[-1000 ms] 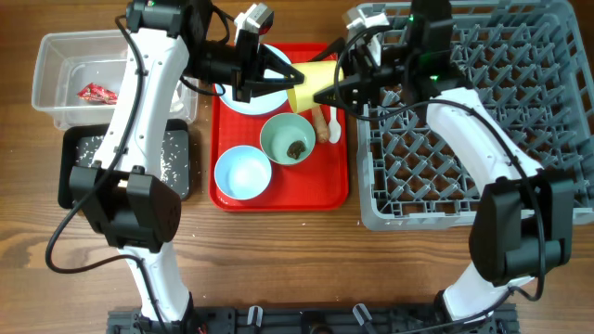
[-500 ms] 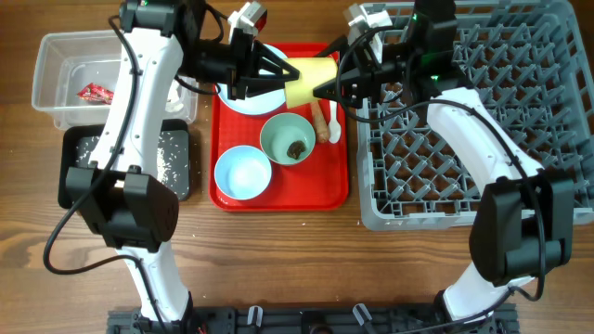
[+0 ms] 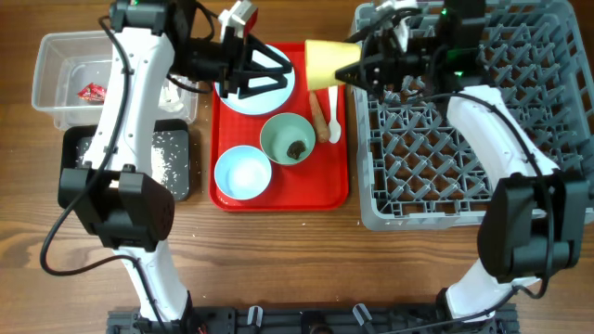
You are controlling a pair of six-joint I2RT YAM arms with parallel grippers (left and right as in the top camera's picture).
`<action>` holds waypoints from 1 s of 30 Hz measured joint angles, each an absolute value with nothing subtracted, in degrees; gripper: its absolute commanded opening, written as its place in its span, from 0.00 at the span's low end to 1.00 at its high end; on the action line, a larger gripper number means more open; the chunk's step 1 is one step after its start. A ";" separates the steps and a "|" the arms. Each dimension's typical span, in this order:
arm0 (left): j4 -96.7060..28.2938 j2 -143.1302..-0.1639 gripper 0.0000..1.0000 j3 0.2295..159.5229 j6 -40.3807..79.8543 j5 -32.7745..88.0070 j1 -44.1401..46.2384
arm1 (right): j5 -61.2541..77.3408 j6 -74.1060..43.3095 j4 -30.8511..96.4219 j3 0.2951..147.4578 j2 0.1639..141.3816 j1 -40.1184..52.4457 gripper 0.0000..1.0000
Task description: Sort waste into correct bins and load items into the dishwasher rack
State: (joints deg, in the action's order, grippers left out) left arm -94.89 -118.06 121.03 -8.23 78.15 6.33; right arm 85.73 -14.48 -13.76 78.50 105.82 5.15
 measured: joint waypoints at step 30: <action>-84.38 -118.04 0.50 121.03 -8.23 31.88 5.98 | -0.38 -18.26 80.97 84.73 88.29 4.99 0.55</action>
